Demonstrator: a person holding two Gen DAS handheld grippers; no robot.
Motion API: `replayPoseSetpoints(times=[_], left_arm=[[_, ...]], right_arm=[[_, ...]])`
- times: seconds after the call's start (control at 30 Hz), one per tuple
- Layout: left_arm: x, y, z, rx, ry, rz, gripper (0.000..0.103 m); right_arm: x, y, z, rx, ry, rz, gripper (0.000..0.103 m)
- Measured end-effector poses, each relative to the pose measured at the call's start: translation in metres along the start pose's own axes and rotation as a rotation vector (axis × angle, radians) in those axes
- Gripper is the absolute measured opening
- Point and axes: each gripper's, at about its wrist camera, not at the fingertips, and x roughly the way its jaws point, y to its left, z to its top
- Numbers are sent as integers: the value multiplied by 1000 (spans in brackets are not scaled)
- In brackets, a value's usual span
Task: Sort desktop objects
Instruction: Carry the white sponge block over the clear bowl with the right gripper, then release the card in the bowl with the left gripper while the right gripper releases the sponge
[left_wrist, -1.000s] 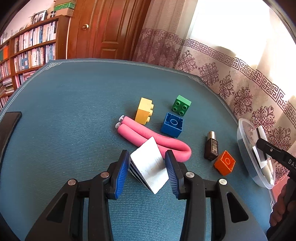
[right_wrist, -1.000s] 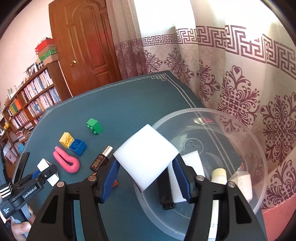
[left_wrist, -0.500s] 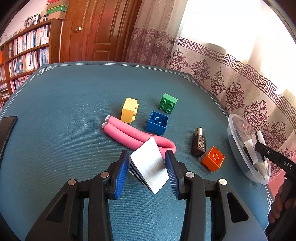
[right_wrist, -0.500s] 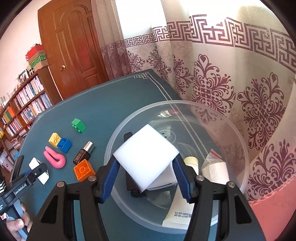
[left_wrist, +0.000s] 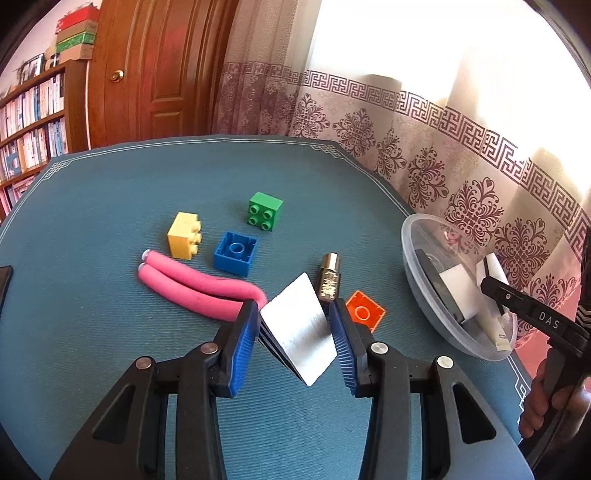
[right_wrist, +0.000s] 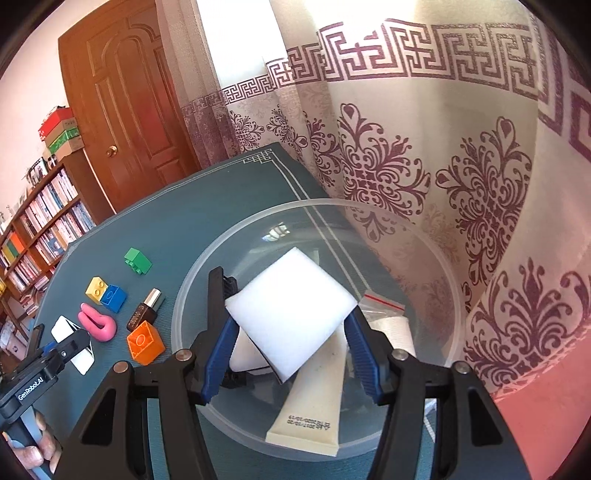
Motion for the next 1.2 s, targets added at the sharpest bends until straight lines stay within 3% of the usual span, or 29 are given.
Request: replayPoseSetpoints(times=[0.37, 0.87, 1.2], left_arm=[[10, -47, 15, 35, 34, -106, 43], [38, -114, 29, 128, 47, -202, 43], [57, -131, 34, 131, 64, -242, 44]], right_arm=[[-6, -30, 2, 32, -19, -8, 64], [-14, -35, 2, 20, -49, 10, 64], [-19, -44, 6, 45, -61, 8, 64]])
